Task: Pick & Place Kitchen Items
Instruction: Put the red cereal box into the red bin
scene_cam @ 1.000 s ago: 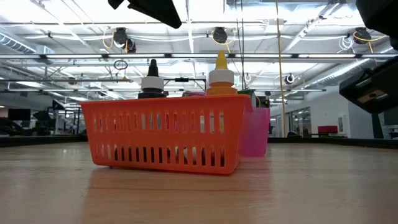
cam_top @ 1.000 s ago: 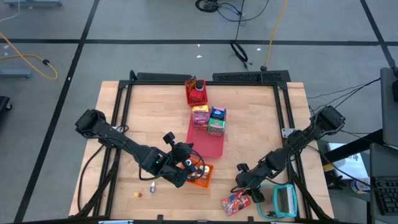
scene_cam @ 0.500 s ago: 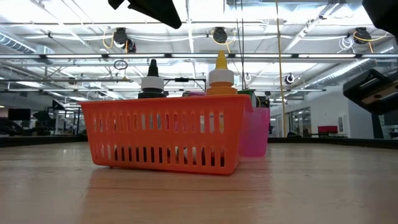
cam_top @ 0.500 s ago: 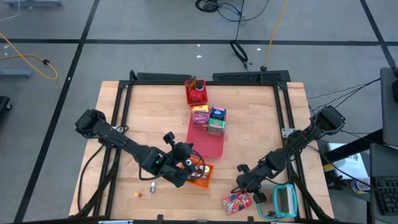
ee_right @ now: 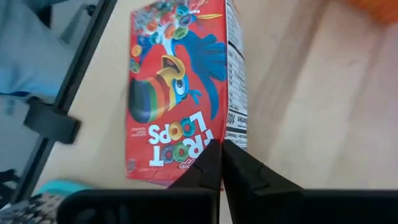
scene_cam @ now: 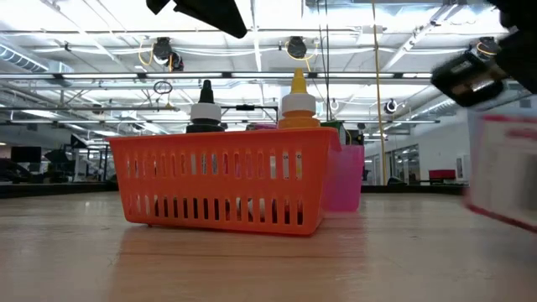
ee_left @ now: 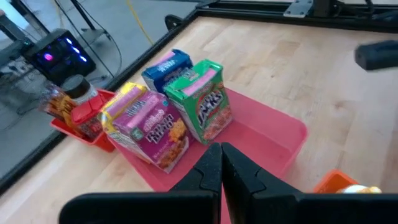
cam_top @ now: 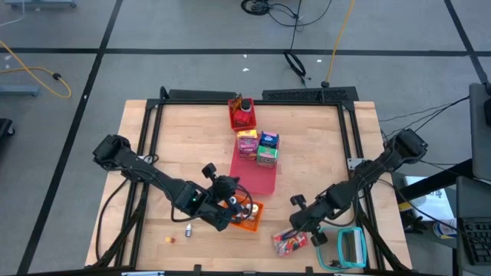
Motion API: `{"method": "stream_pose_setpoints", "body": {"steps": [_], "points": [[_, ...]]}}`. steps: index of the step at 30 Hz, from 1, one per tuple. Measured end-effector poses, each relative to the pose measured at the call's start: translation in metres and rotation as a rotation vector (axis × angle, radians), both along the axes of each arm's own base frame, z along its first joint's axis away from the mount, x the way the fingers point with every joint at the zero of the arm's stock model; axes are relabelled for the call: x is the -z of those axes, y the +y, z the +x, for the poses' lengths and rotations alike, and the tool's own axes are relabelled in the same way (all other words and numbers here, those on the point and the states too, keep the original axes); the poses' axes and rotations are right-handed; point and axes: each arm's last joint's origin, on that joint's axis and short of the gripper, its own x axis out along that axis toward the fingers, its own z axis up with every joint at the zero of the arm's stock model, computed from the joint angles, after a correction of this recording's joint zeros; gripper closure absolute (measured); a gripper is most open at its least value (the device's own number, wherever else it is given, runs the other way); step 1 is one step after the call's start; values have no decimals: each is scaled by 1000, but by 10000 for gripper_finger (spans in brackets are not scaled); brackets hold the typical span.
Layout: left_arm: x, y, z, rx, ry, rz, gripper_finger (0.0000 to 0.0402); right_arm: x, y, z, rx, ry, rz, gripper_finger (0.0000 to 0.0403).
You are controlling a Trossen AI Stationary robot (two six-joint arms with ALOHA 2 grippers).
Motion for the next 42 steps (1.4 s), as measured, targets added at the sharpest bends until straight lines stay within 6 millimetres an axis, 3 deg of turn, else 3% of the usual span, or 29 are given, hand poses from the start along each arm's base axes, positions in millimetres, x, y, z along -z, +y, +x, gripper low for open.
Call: {"method": "stream_pose_setpoints", "body": {"steps": [14, 26, 42], "points": [[-9, -4, 14, 76, -103, -84, 394, -63, -12, 5, 47, -10, -372, 403], [-15, 22, 39, 283, -108, -282, 390, -113, -22, -3, 99, -161, -546, 403], [-22, 57, 59, 480, -150, -502, 231, -123, -24, 0, 111, -295, -632, 403]]}}
